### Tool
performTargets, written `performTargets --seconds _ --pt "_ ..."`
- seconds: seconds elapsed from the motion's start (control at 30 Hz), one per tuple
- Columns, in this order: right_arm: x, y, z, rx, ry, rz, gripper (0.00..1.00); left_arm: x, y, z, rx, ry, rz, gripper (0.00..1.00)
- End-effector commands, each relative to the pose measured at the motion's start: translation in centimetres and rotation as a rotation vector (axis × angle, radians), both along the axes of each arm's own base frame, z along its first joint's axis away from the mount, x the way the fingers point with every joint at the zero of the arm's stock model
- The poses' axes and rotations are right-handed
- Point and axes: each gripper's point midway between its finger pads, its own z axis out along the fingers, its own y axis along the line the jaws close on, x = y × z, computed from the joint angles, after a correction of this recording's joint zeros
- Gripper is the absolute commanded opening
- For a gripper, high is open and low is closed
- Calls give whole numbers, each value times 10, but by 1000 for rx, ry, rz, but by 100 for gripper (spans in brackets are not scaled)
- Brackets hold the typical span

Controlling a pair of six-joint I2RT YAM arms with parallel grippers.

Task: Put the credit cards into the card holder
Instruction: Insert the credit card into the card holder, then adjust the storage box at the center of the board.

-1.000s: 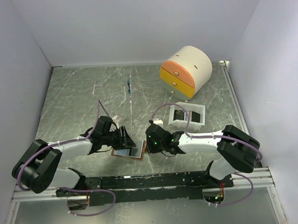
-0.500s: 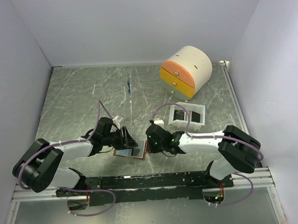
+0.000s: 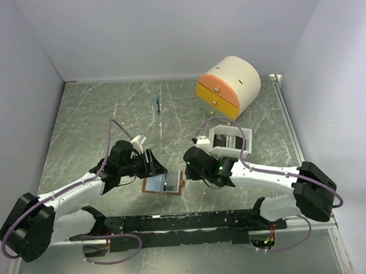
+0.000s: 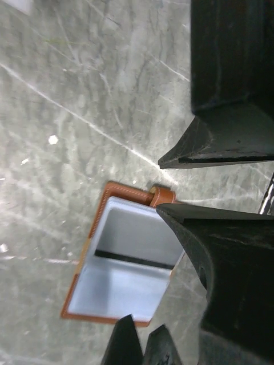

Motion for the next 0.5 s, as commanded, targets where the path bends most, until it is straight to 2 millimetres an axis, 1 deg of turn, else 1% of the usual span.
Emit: performTargets --seconds 0.0,0.1,0.23,0.3,0.33,0.37,0.47 --pt "23 -12 25 -62 -78 -82 32 6 6 15 52 -58 14 59" --pt "40 -17 37 -115 -112 -109 35 8 13 29 76 -99 28 59" --pt "68 -28 47 -202 -143 -156 37 10 24 59 125 -170 35 60" --pt "81 -36 48 -247 -152 -178 39 12 29 78 152 -209 34 61" --pt "87 -43 45 -279 -153 -184 40 11 33 85 172 -230 28 61" --pt "96 -43 51 -280 -162 -193 41 10 36 92 185 -243 24 61" --pt "117 -57 50 -319 -156 -227 44 5 45 108 222 -282 6 62"
